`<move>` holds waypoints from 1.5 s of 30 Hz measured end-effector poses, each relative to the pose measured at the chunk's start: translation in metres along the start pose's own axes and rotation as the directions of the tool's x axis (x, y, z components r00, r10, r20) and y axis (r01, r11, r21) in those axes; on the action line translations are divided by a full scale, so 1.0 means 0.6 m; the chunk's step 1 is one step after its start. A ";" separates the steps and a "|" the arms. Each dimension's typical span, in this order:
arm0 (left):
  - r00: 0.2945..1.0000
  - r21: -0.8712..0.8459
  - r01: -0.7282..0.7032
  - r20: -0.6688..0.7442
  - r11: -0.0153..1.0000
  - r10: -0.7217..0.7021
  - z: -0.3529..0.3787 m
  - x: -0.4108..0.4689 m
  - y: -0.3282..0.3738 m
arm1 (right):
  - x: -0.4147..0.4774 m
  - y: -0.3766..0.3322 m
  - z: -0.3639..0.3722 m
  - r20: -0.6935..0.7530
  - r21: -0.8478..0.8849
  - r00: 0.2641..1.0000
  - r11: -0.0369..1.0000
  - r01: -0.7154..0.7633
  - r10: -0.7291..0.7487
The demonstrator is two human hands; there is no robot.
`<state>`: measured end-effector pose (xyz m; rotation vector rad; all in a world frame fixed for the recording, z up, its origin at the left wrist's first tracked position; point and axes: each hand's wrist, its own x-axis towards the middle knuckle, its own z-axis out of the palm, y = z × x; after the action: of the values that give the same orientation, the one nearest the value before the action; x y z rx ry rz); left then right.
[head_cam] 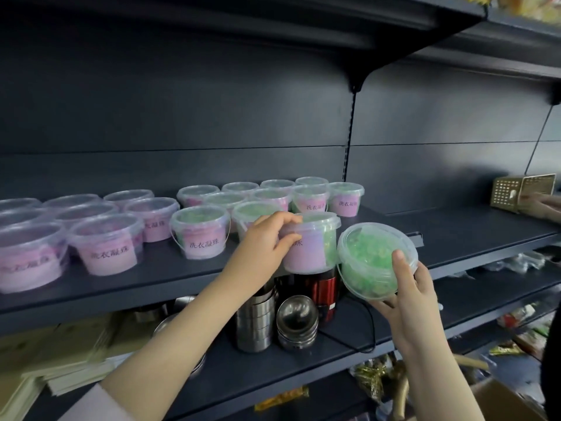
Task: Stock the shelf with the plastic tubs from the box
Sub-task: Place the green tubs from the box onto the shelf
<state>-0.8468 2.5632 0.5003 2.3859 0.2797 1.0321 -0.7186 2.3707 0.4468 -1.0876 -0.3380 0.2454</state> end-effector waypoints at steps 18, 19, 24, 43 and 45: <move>0.998 0.433 0.044 -0.067 0.900 -0.017 0.153 0.148 -0.056 | 0.262 0.016 -0.002 0.020 -0.040 0.999 0.999 -0.025 0.026; 0.998 0.452 0.046 -0.060 0.891 -0.021 0.153 0.153 -0.058 | 0.275 0.020 0.001 0.037 -0.054 0.999 0.998 -0.020 0.022; 0.999 0.500 0.041 -0.034 0.865 -0.028 0.153 0.169 -0.060 | 0.323 0.034 0.013 0.136 -0.235 0.990 0.971 0.050 -0.018; 0.987 0.625 0.004 -0.130 0.781 0.099 0.171 0.183 -0.077 | 0.361 0.078 -0.024 0.412 -0.443 0.850 0.743 0.501 -0.328; 0.987 0.632 0.001 -0.127 0.775 0.102 0.171 0.184 -0.076 | 0.370 0.066 -0.039 0.495 -0.389 0.810 0.754 0.529 -0.314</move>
<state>-0.6959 2.6047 0.4850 2.9170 0.7254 1.3089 -0.5061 2.4482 0.4342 -1.4471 -1.0690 -0.0556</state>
